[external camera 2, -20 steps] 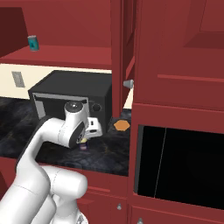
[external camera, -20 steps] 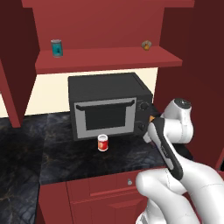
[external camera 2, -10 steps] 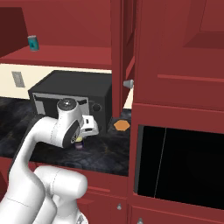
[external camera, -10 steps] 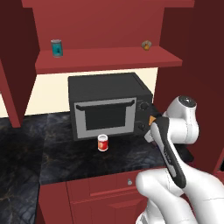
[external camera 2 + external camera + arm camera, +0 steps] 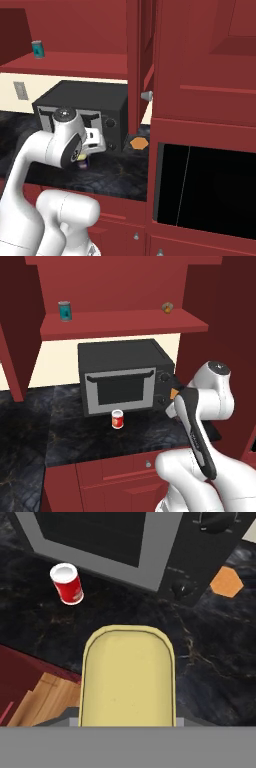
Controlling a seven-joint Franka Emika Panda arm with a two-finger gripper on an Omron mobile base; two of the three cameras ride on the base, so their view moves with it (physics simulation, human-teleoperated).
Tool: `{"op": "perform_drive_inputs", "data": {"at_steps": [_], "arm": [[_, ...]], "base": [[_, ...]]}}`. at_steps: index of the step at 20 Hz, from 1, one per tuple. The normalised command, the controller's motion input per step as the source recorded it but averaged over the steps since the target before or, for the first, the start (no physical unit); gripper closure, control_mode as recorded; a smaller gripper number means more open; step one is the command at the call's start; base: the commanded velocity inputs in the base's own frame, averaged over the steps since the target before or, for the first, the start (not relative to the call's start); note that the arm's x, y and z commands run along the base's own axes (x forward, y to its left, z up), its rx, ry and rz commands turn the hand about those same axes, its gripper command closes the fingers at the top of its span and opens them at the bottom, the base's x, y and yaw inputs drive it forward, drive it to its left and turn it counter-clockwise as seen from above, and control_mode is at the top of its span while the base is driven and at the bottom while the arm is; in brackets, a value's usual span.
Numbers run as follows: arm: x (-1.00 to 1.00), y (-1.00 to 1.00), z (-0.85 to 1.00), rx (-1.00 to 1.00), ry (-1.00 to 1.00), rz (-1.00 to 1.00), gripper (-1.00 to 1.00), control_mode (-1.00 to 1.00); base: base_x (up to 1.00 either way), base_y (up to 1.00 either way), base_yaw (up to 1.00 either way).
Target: Pick the cans from the counter and place them in their designated side in the cabinet.
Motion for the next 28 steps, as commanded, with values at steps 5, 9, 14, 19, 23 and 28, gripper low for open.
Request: {"op": "perform_drive_inputs", "data": {"at_steps": [5,9,14,19,23,28], "arm": [[-0.26,0.15,0.34,0.00,0.00,0.00,1.00,-1.00],[-0.22,0.16,0.34,0.00,-0.03,0.00,1.00,-1.00],[-0.27,0.15,0.31,0.00,-0.06,0.00,1.00,-1.00],[-0.33,0.05,0.30,0.00,-0.07,0.00,1.00,-1.00],[-0.24,0.04,0.30,0.00,-0.08,0.00,1.00,-1.00],[-0.17,0.05,0.29,0.00,-0.07,0.00,1.00,-1.00]], "base": [[0.00,0.00,0.00],[0.00,0.00,0.00],[0.00,0.00,0.00],[0.00,0.00,0.00],[0.00,0.00,0.00],[0.00,0.00,0.00]]}}
